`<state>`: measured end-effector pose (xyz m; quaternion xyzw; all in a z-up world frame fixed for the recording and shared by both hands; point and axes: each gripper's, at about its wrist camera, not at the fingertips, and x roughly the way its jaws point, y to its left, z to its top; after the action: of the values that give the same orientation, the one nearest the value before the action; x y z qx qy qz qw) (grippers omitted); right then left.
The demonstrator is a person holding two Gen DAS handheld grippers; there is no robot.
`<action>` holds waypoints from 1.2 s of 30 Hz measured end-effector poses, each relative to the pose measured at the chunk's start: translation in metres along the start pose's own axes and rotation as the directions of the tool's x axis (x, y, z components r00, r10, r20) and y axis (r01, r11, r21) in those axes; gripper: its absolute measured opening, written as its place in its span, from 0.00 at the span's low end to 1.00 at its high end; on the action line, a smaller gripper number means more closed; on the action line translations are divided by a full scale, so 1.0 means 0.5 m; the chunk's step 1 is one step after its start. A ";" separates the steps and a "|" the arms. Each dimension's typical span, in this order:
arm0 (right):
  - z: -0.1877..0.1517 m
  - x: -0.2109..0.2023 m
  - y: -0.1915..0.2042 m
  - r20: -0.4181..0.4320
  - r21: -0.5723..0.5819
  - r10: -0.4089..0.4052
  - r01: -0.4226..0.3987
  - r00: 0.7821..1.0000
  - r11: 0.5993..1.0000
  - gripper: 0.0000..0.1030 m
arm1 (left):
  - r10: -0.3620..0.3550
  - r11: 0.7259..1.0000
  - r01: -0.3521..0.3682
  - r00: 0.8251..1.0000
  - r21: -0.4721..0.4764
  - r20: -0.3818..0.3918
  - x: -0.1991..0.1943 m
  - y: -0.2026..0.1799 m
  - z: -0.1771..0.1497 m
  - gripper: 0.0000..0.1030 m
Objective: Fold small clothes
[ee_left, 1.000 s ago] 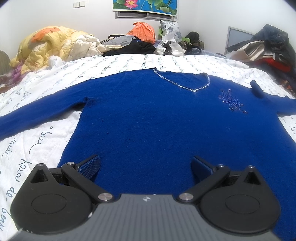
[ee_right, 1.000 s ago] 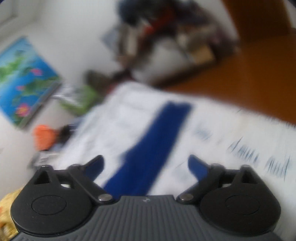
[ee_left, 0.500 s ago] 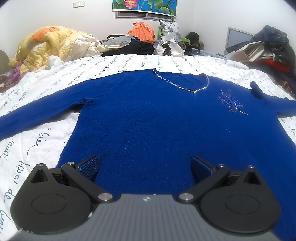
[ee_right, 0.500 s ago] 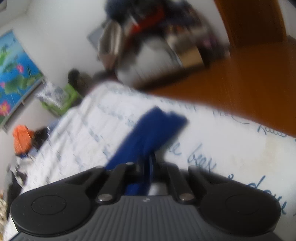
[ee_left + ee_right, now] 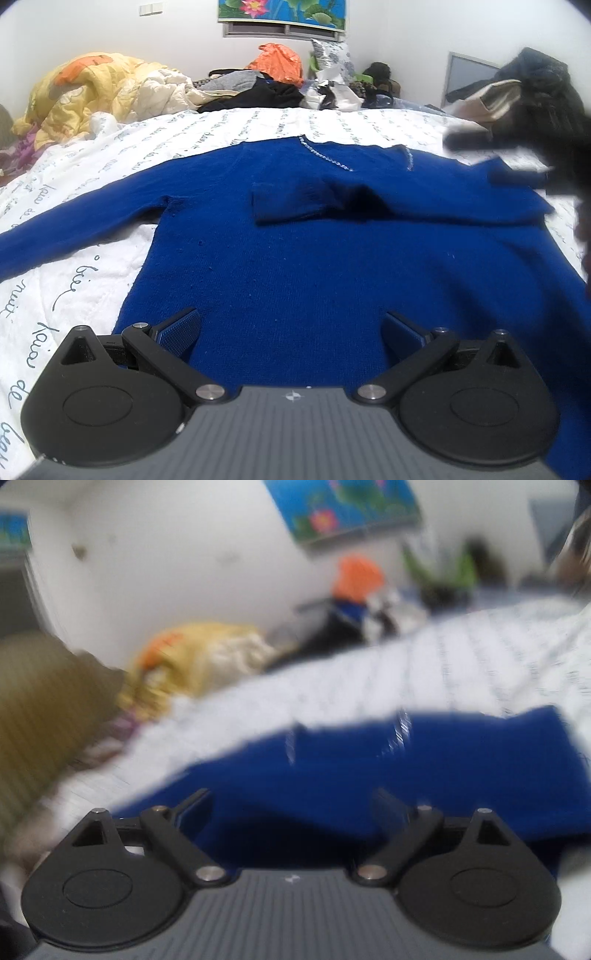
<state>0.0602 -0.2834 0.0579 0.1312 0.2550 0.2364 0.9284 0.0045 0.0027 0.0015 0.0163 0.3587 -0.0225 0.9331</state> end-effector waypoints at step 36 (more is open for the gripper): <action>-0.059 -0.088 -0.069 0.115 0.190 -0.014 -0.008 0.993 0.982 0.94 | -0.039 0.976 0.092 0.966 -0.199 0.254 0.009 0.086 0.217 0.95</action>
<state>0.0238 -0.3313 0.0388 0.2322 0.2225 0.2019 0.9251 0.0826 0.0403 0.0799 -0.0970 0.2396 -0.0175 0.9659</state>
